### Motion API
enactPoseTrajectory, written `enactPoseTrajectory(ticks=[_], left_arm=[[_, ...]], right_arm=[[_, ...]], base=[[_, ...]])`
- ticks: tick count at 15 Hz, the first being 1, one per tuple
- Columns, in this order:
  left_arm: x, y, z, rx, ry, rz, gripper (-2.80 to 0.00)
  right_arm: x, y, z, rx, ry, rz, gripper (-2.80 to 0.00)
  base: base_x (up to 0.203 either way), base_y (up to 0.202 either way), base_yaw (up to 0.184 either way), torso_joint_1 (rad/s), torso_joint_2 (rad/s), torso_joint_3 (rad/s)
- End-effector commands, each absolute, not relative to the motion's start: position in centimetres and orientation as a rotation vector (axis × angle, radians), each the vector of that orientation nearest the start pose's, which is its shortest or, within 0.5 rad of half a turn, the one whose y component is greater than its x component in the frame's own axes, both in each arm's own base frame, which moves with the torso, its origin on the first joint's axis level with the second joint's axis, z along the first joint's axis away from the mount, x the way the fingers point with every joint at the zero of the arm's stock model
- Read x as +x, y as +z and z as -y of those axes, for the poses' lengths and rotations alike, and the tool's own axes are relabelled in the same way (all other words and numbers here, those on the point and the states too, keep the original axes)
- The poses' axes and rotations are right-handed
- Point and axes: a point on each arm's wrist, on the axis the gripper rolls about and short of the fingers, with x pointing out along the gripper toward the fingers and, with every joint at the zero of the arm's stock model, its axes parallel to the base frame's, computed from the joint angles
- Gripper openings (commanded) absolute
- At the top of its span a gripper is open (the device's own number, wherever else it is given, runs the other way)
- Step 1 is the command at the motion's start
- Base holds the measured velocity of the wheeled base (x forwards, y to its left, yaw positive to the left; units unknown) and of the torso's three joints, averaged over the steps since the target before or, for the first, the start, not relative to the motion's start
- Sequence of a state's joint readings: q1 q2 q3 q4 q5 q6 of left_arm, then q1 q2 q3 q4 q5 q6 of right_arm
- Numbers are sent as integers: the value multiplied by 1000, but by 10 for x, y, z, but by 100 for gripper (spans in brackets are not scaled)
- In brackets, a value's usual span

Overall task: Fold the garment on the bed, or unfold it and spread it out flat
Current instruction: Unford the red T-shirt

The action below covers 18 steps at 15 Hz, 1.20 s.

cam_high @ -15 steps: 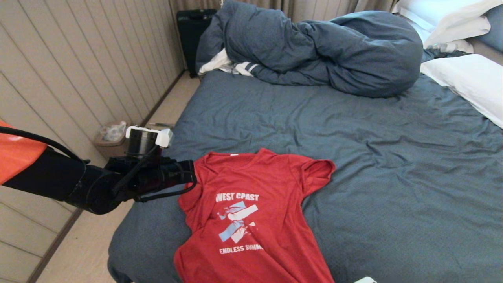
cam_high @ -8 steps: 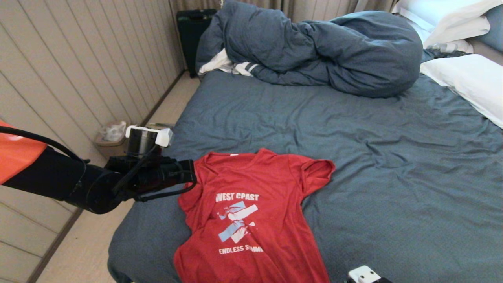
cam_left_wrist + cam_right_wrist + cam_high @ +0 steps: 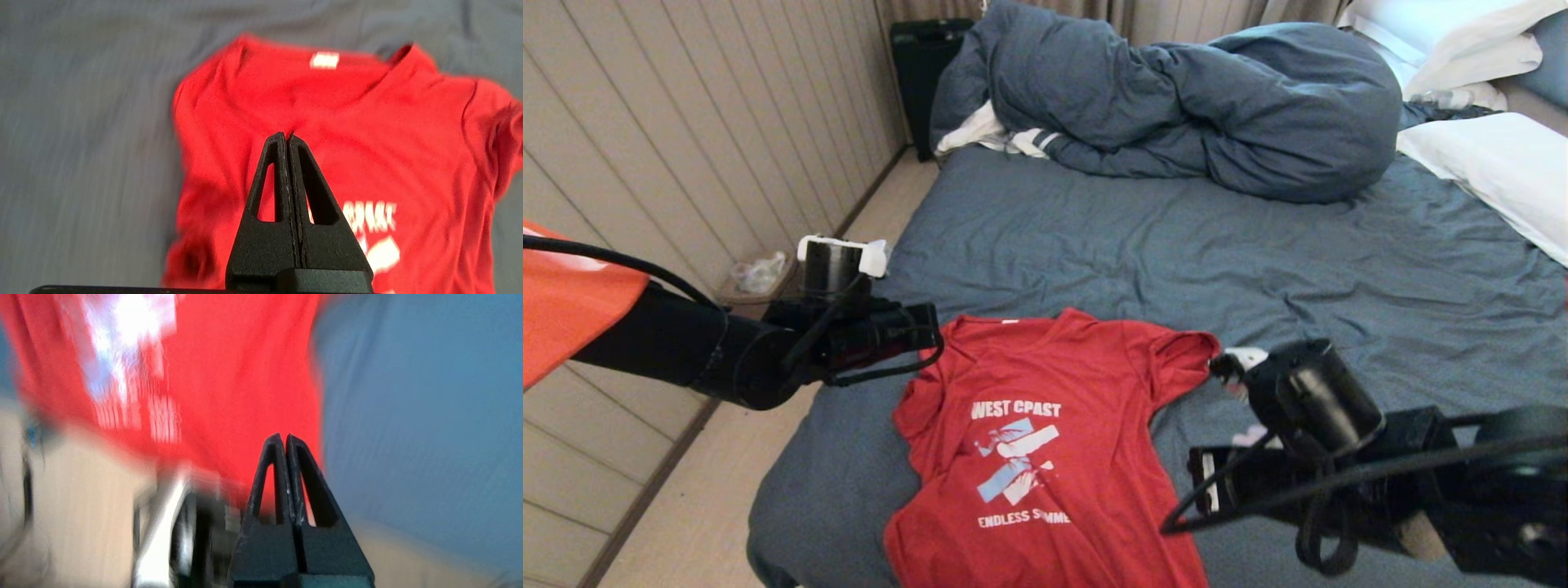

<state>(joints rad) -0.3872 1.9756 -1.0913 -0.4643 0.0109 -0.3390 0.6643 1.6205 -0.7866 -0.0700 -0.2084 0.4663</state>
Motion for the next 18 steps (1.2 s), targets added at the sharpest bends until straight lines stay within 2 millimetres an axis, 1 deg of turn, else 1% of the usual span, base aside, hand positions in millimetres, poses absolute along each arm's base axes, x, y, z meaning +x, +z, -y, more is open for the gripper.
enactPoseTrajectory(ticks=[1,2,3,6,7,9,11,12,14,16,18], left_arm=[[369,138,151,-234,-301,-469,-280],[377,133,155,-219,-308,-470,-280],[384,126,160,-198,-314,-479,-280],[392,103,164,-132,-312,-516,-280],[393,96,164,-121,-309,-530,0],[398,86,163,-91,-310,-539,0],[405,77,161,-61,-309,-524,0],[412,68,156,-35,-301,-516,0],[424,57,142,-20,-271,-499,0],[436,49,126,-8,-236,-481,0],[444,46,119,10,-202,-462,0]], right_arm=[[239,172,-150,151,213,-690,-280],[255,178,-144,138,196,-660,-280],[267,178,-142,122,195,-651,-280],[284,172,-139,110,201,-665,-280],[290,172,-138,113,200,-663,-280],[299,169,-135,121,200,-651,-280],[301,165,-133,120,199,-658,-280],[301,164,-132,119,200,-661,-280],[302,161,-132,123,206,-663,-280],[307,156,-131,125,205,-678,-280],[309,153,-132,126,208,-688,-280]], base=[[0,0,0,0,0,0],[0,0,0,0,0,0],[0,0,0,0,0,0],[0,0,0,0,0,0],[0,0,0,0,0,0],[0,0,0,0,0,0],[0,0,0,0,0,0],[0,0,0,0,0,0],[0,0,0,0,0,0],[0,0,0,0,0,0],[0,0,0,0,0,0]])
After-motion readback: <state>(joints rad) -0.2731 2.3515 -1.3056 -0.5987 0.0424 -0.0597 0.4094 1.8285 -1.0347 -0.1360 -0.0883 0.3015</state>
